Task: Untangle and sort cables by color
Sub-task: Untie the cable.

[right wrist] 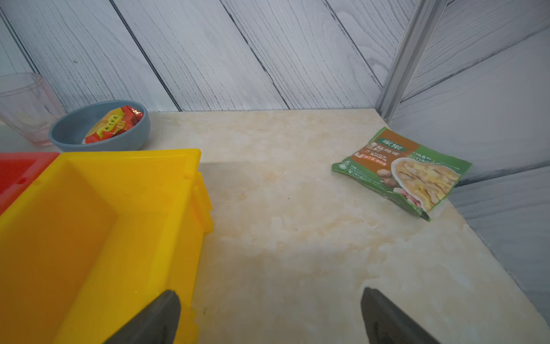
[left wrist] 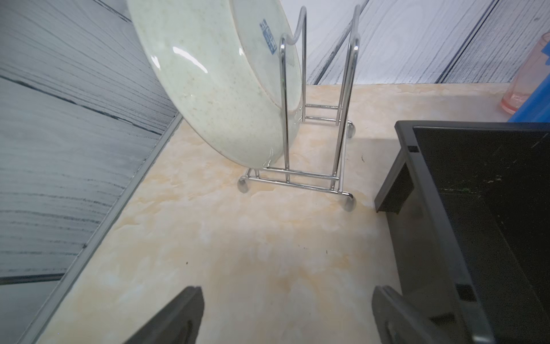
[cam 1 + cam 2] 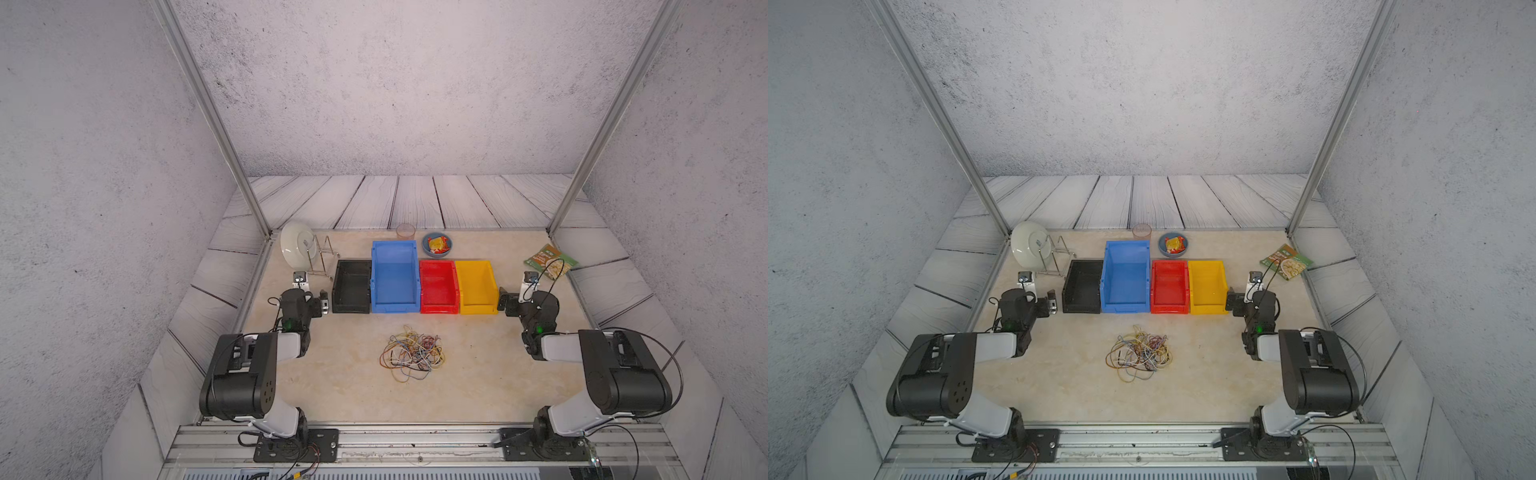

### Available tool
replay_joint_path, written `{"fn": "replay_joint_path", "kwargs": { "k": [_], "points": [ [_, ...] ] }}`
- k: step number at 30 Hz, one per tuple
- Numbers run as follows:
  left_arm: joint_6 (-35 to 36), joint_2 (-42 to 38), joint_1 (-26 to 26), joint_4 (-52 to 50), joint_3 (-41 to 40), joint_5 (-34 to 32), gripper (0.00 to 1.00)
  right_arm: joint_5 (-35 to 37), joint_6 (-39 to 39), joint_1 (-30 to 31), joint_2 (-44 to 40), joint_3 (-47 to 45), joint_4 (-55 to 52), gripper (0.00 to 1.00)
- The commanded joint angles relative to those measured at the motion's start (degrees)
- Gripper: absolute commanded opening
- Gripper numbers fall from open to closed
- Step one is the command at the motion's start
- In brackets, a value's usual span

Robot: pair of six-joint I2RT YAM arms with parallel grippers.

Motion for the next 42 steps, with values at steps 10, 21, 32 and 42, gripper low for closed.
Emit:
{"fn": "replay_joint_path", "kwargs": {
  "k": [10,21,32,42],
  "points": [
    [0.3,-0.7,-0.3,-0.1,0.5,-0.5,0.95,-0.9,-0.2,-0.1,1.2,0.6,-0.3,0.99],
    [0.4,-0.8,-0.2,-0.3,0.6,-0.4,0.95,0.4,0.3,-0.1,0.9,-0.1,0.7,0.99],
    [15.3,-15.1,-0.2,-49.6,21.5,11.0,0.95,7.4,17.7,0.0,-46.1,11.3,-51.0,1.00],
    [30.0,-19.0,-0.2,-86.1,38.7,37.4,0.95,-13.3,21.8,0.9,-41.1,29.9,-74.4,0.99]
  ]
}}
